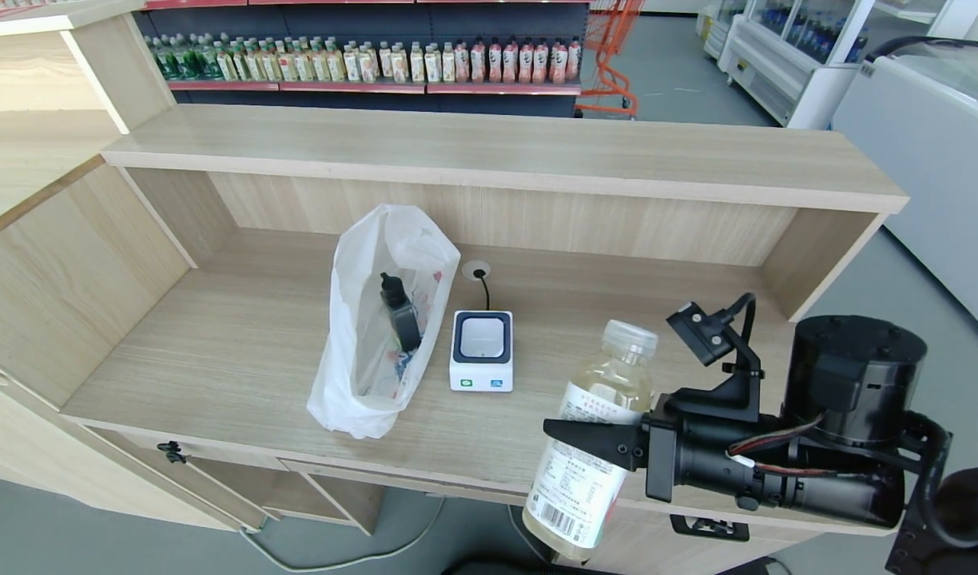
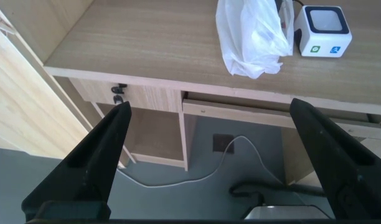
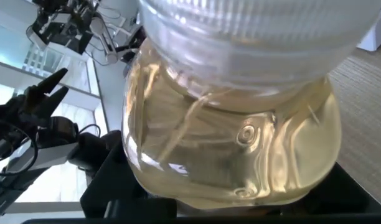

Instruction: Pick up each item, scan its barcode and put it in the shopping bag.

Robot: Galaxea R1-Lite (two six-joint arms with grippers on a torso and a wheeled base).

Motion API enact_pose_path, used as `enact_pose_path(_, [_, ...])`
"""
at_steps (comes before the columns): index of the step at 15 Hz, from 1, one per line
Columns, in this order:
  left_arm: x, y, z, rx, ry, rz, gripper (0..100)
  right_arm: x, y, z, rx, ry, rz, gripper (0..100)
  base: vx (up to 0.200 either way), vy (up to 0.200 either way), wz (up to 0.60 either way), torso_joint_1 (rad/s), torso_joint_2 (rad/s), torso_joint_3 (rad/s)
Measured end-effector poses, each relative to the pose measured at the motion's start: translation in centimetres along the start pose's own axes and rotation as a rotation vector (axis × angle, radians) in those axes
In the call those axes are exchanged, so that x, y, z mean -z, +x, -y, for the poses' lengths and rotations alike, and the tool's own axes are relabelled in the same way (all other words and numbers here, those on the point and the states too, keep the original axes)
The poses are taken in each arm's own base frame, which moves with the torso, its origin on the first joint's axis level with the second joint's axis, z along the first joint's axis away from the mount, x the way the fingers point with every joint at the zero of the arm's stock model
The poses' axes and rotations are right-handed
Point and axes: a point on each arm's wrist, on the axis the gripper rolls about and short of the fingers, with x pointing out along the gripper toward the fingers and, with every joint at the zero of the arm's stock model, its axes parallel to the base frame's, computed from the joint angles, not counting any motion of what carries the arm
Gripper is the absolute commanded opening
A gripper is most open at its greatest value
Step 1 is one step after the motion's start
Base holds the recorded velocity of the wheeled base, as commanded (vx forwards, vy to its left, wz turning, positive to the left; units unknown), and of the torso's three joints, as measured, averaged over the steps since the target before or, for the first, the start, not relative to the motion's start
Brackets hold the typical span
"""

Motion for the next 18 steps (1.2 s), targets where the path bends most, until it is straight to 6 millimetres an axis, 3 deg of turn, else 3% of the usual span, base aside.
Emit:
enact_pose_path(8, [0.0, 0.0, 0.0, 0.0, 0.0, 0.0, 100, -0.7, -1.3, 0.8, -0.102, -0.191, 0.007, 0, 0.0, 0.0, 0.0, 0.0, 0.0, 0.0])
enact_pose_path(15, [0.0, 0.0, 0.0, -0.001, 0.0, 0.0, 100, -0.8, -2.1, 1.5, -0.077, -0.197, 0.014, 0, 0.0, 0.0, 0.0, 0.0, 0.0, 0.0])
enact_pose_path(18, [0.0, 0.0, 0.0, -0.001, 0.0, 0.0, 100, -1.2, -2.7, 1.7, -0.037, -0.288, 0.036, 0, 0.0, 0.0, 0.0, 0.0, 0.0, 0.0])
